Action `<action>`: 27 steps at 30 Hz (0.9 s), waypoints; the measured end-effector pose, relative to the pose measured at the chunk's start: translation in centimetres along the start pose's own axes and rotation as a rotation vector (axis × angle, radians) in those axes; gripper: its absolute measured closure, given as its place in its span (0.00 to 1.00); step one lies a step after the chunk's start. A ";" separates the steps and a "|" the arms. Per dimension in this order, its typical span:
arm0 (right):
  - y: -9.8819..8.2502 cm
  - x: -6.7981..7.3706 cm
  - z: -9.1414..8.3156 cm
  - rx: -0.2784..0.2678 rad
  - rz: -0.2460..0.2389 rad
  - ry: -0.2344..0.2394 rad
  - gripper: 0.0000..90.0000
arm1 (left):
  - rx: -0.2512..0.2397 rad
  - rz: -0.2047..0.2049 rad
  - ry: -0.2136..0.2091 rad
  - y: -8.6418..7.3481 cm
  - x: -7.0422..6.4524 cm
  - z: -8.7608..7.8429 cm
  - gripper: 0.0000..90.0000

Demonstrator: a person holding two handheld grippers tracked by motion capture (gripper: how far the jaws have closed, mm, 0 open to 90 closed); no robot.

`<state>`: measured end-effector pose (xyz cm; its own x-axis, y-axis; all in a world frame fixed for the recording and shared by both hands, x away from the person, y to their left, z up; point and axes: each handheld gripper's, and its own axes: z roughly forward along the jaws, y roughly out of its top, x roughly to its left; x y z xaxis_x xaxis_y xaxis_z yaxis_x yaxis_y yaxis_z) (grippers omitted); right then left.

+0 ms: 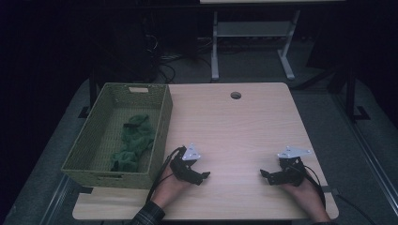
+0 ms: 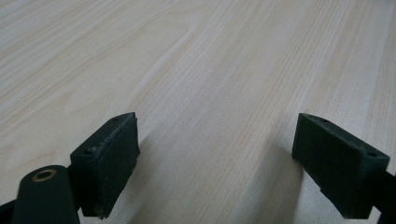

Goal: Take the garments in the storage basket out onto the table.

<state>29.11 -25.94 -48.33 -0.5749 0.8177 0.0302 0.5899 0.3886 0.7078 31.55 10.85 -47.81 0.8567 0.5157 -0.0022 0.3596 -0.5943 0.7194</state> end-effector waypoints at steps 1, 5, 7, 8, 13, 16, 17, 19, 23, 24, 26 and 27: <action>0.0 0.0 0.0 0.000 0.000 0.000 0.04 | 0.001 0.001 0.000 0.0 0.0 0.0 0.16; 0.0 0.0 0.0 0.000 0.000 0.000 0.04 | 0.002 0.004 -0.001 0.0 0.0 0.0 0.14; 0.0 0.0 0.0 0.000 -0.001 0.000 0.04 | 0.002 0.004 -0.002 0.0 0.0 0.0 0.14; 0.0 0.0 0.0 0.000 -0.001 0.000 0.04 | 0.002 0.006 -0.001 0.0 0.0 0.0 0.15; 0.0 0.0 0.0 0.000 -0.001 0.000 0.03 | 0.000 0.006 -0.003 0.1 0.0 0.0 0.15; 0.0 0.0 0.0 0.000 -0.001 0.000 0.03 | -0.002 0.004 -0.006 0.1 0.1 0.0 0.15; 0.0 0.0 0.0 0.000 -0.001 0.001 0.03 | -0.003 0.002 -0.008 0.1 0.1 0.0 0.15; 0.0 0.0 0.0 0.000 -0.001 0.001 0.03 | -0.006 -0.003 -0.011 0.1 0.1 0.0 0.15; 0.0 0.0 0.0 0.000 -0.001 0.001 0.04 | -0.003 -0.003 -0.009 0.4 0.2 -0.2 0.15; 0.0 0.0 0.0 0.000 -0.001 0.001 0.04 | 0.000 -0.003 -0.011 0.5 0.2 -0.4 0.15; 0.0 0.0 0.0 0.000 -0.001 0.001 0.03 | -0.002 -0.004 -0.010 0.5 0.2 -0.4 0.15; 0.0 0.0 0.0 0.000 -0.001 0.001 0.03 | -0.001 0.000 -0.010 0.6 0.2 -0.5 0.15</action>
<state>29.11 -25.94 -48.33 -0.5758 0.8171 0.0298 0.5892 0.3894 0.7079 31.74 10.91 -47.03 0.8603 0.5097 -0.0087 0.3591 -0.5938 0.7201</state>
